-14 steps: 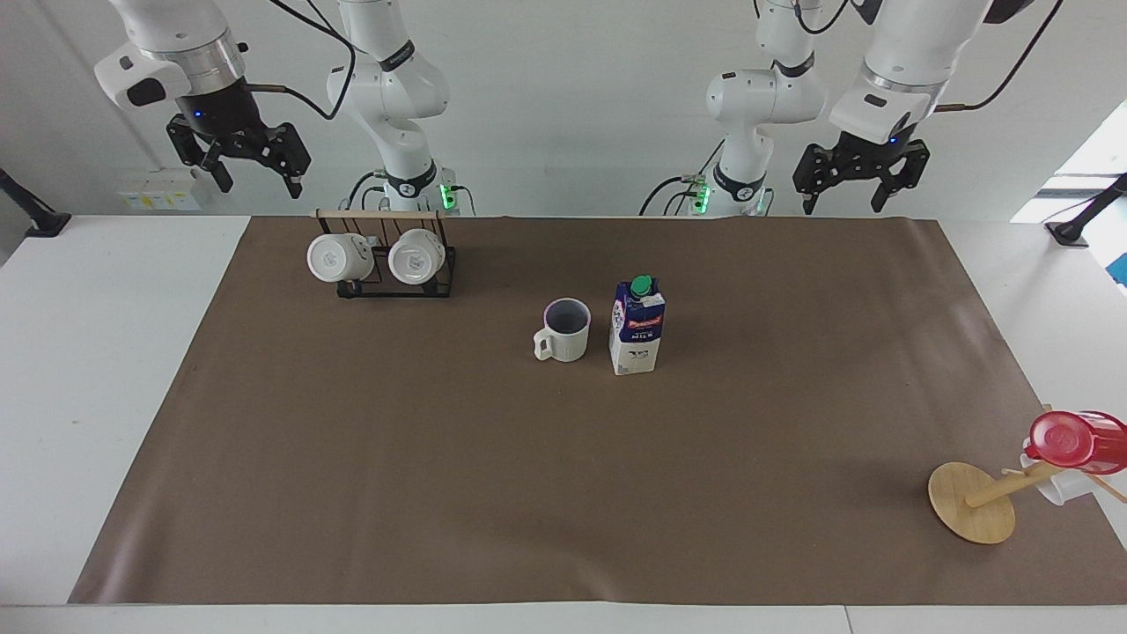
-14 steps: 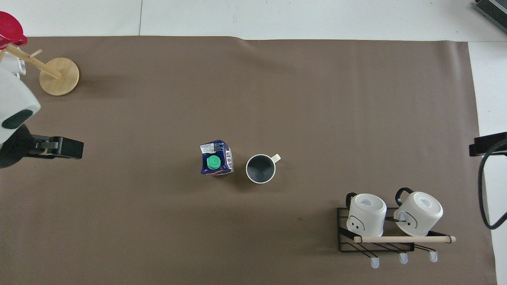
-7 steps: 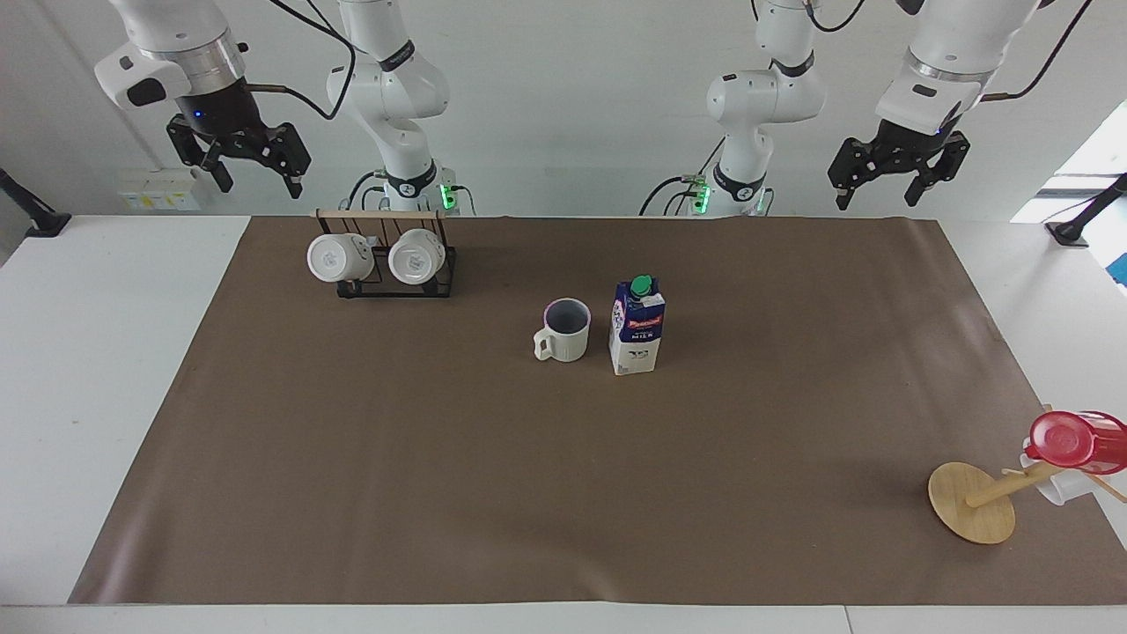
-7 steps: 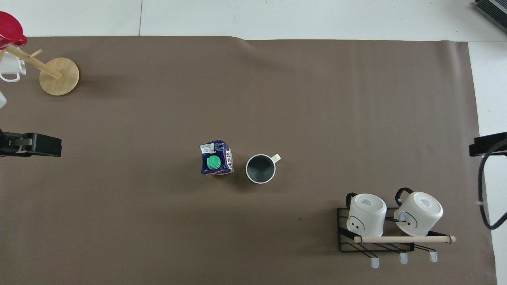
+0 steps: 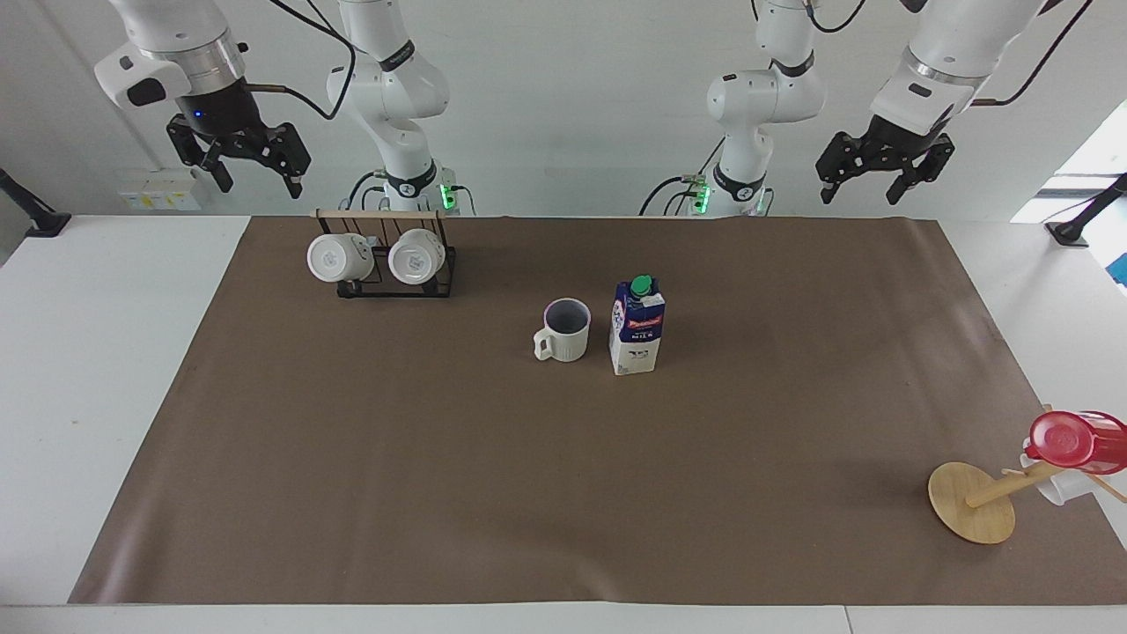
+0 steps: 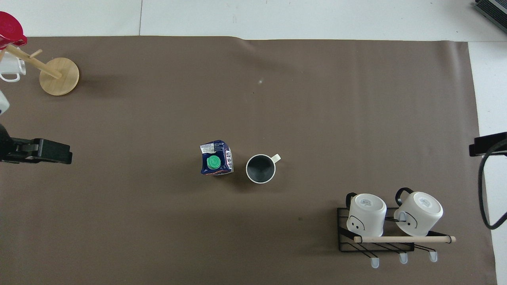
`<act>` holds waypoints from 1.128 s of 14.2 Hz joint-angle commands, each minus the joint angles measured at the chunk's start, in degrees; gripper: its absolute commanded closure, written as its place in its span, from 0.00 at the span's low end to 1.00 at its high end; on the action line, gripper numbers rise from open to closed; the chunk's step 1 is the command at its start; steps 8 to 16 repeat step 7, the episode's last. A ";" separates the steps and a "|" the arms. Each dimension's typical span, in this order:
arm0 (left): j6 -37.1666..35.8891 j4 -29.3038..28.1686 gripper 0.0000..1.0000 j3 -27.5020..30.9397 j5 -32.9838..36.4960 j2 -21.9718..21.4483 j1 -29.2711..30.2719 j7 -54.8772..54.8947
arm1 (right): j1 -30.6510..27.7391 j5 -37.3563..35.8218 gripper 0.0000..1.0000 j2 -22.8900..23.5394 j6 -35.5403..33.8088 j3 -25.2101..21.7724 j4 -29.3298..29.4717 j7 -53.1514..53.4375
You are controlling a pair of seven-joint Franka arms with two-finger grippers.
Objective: Place cup and milk on table
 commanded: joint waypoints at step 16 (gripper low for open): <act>-1.68 0.42 0.00 -0.26 -1.39 -0.40 1.16 1.15 | -0.66 0.00 0.00 -0.66 0.30 -0.51 -0.61 -1.18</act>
